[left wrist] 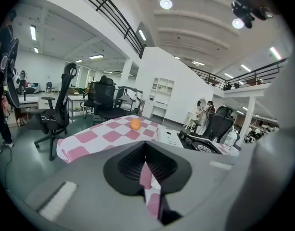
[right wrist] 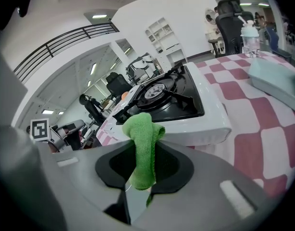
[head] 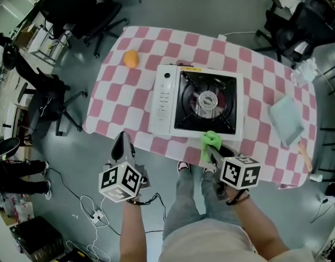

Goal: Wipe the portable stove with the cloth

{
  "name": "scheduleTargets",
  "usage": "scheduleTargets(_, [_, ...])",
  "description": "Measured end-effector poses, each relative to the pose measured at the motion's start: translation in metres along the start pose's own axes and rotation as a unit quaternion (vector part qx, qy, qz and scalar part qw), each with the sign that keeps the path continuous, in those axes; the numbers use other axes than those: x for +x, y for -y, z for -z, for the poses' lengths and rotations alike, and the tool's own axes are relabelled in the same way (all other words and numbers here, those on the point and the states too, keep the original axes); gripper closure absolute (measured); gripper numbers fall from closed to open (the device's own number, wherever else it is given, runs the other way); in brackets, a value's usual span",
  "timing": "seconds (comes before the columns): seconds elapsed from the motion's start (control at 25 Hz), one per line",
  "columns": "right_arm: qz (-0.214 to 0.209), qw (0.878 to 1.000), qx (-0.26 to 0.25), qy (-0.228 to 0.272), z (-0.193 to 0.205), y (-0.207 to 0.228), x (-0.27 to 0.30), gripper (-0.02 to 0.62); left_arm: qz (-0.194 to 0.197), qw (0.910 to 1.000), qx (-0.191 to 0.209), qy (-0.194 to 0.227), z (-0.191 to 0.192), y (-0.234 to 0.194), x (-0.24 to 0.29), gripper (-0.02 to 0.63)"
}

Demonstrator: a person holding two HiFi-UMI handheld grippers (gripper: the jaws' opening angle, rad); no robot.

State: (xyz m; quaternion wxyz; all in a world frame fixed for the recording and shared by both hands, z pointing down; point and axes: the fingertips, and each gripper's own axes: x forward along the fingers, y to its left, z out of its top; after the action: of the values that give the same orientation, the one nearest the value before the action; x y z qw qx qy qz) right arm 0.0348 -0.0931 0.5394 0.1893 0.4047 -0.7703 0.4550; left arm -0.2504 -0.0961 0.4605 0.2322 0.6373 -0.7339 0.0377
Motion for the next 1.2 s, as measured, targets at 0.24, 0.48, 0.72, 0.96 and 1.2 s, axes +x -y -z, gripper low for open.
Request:
scheduleTargets(0.24, [0.004,1.000,0.011,0.004,0.001,0.014,-0.009,0.517,0.008,1.0000,0.005,0.000,0.000,0.014,0.004,0.605])
scheduleTargets(0.48, [0.006,1.000,0.017,0.006,-0.001,0.026,-0.017,0.517,0.014,0.9999,0.007,-0.003,0.002,0.028,0.007,0.606])
scheduleTargets(0.72, [0.009,1.000,0.026,0.009,-0.001,0.037,-0.027,0.517,0.022,0.9996,0.016,-0.004,0.002,0.045,0.011,0.606])
scheduleTargets(0.96, [0.015,0.999,0.033,0.010,-0.003,0.052,-0.037,0.517,0.030,0.9993,0.021,-0.004,0.001,0.061,0.014,0.606])
scheduleTargets(1.2, [0.026,0.999,0.039,0.007,-0.003,0.068,-0.050,0.517,0.035,0.9991,0.025,-0.003,0.000,0.075,0.015,0.606])
